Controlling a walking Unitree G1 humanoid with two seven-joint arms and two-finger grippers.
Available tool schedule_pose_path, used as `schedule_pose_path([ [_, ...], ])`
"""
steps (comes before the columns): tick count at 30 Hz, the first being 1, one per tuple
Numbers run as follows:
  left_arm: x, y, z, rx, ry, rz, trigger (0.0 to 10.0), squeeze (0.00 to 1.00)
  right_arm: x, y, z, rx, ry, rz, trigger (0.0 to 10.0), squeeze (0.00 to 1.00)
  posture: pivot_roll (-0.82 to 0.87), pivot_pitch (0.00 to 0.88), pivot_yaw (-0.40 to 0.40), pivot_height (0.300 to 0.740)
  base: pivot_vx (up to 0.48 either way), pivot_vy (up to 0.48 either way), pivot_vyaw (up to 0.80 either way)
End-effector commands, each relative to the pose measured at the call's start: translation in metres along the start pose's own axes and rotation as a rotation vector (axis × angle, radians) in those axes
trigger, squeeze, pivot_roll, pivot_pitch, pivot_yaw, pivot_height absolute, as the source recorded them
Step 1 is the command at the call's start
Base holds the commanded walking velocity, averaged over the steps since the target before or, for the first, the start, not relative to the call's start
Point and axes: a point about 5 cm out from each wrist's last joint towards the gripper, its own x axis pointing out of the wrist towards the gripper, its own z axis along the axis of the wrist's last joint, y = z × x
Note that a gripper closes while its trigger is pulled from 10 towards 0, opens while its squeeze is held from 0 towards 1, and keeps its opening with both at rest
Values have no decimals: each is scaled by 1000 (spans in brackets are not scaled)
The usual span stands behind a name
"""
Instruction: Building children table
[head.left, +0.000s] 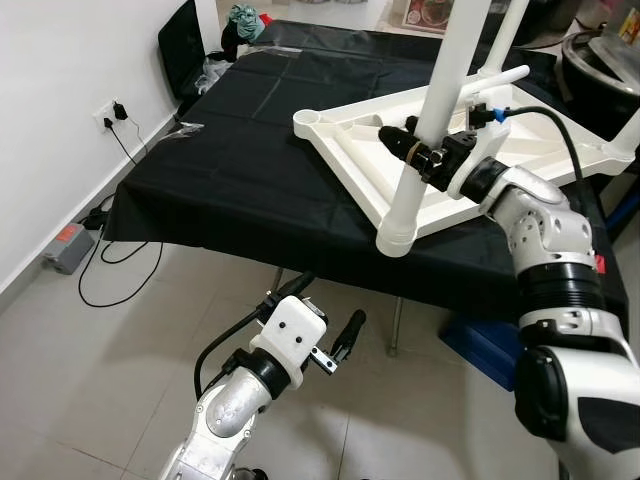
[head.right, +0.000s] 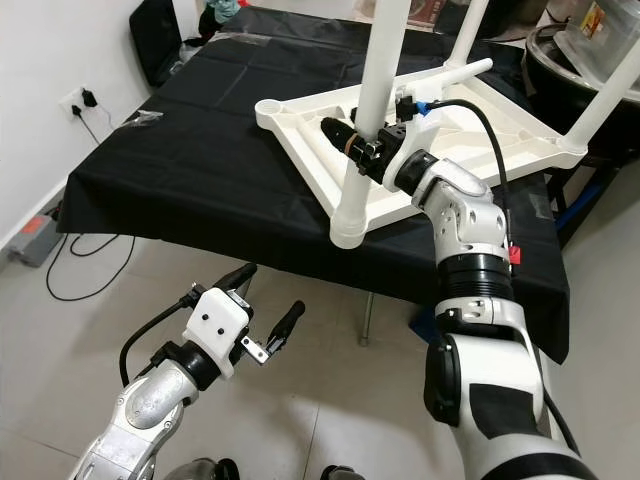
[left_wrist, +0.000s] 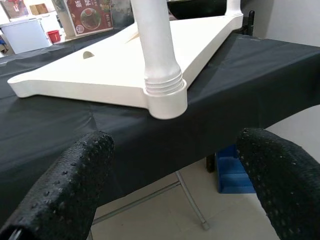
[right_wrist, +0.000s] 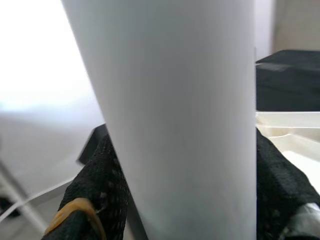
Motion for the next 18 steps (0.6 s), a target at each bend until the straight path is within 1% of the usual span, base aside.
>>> schedule_pose_path([
  [1,-1,-3,-3,1,19,-13,10000,0,10,9,-8,29,20,82,392,0,159,157,-44,740,0,0,0],
  [2,-1,-3,-3,1,19,-13,10000,0,12,9,-8,38,15,80,0,0,159,157,-44,740,0,0,0],
  [7,-1,-3,-2,1,17,-10,10000,0,14,9,-11,-2,10,78,0,0,159,155,-44,740,0,0,0],
  [14,-1,-3,-3,0,18,-8,10000,0,14,5,-11,-8,3,42,0,0,156,158,-46,740,0,0,0],
  [15,-1,-2,-2,-1,17,-5,10000,0,11,-2,-14,-26,7,-94,0,0,154,156,-45,740,0,0,0],
  [16,-1,-2,-2,-1,16,1,10000,0,5,-9,-20,-53,28,-271,0,0,151,153,-45,740,0,0,0],
  [17,-1,-2,-2,-1,16,1,10000,0,5,-9,-20,-53,28,-271,0,0,151,153,-45,740,0,0,0],
  [18,-2,-1,-3,-1,17,4,10000,0,-3,-15,-26,-67,45,-467,0,0,146,151,-41,740,0,0,0],
])
